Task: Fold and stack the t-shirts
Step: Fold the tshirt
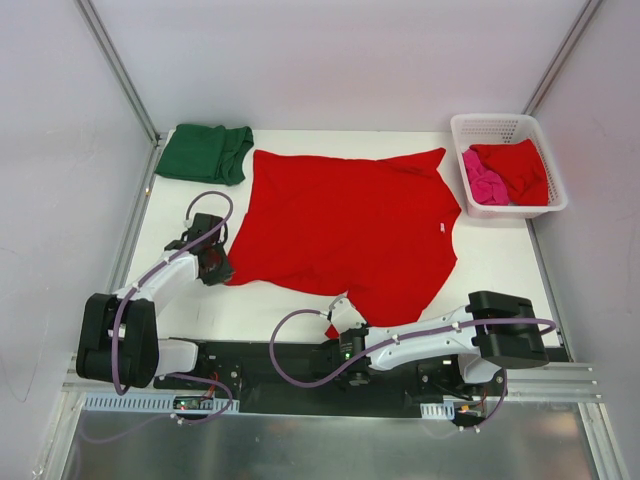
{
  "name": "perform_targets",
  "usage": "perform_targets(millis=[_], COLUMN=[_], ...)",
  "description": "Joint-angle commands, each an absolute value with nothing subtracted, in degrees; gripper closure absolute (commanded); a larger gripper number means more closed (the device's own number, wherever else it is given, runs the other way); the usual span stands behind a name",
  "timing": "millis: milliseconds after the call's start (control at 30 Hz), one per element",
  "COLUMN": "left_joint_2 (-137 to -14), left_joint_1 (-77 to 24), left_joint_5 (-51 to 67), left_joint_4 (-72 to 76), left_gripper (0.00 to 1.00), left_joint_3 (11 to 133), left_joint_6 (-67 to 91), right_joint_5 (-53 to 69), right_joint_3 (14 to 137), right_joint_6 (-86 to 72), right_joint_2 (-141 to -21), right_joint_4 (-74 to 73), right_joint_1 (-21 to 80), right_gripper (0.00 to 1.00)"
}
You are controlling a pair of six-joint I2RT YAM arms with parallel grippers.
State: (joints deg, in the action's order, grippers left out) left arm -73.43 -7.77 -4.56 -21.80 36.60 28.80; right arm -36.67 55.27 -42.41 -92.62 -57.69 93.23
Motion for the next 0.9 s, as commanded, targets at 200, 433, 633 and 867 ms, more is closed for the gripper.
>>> perform_targets(millis=[200,433,633,867], left_joint_2=[-74.27,-72.16,-67.85,-66.53], left_joint_1=[-6.77,-6.77,-6.77,-6.77], left_joint_5=[-3.96,-2.99,-1.59,-2.11], left_joint_4=[-22.5,-22.5,-23.73,-28.03], left_gripper=[1.0,1.0,1.0,1.0], left_joint_3=[37.88,37.97,39.98,45.96], left_joint_6=[28.74,28.65,28.56,27.6], right_joint_5=[-37.53,-39.46,-42.0,-45.79], right_joint_3=[55.81,55.99,56.6,59.5], right_joint_6=[-43.5,-45.87,-48.6,-50.18], right_joint_2=[-91.23,-89.91,-85.79,-81.65], right_joint_4=[-59.68,-62.39,-65.82,-72.15], right_joint_1=[93.08,92.99,91.58,88.6], right_gripper=[0.99,0.99,0.99,0.99])
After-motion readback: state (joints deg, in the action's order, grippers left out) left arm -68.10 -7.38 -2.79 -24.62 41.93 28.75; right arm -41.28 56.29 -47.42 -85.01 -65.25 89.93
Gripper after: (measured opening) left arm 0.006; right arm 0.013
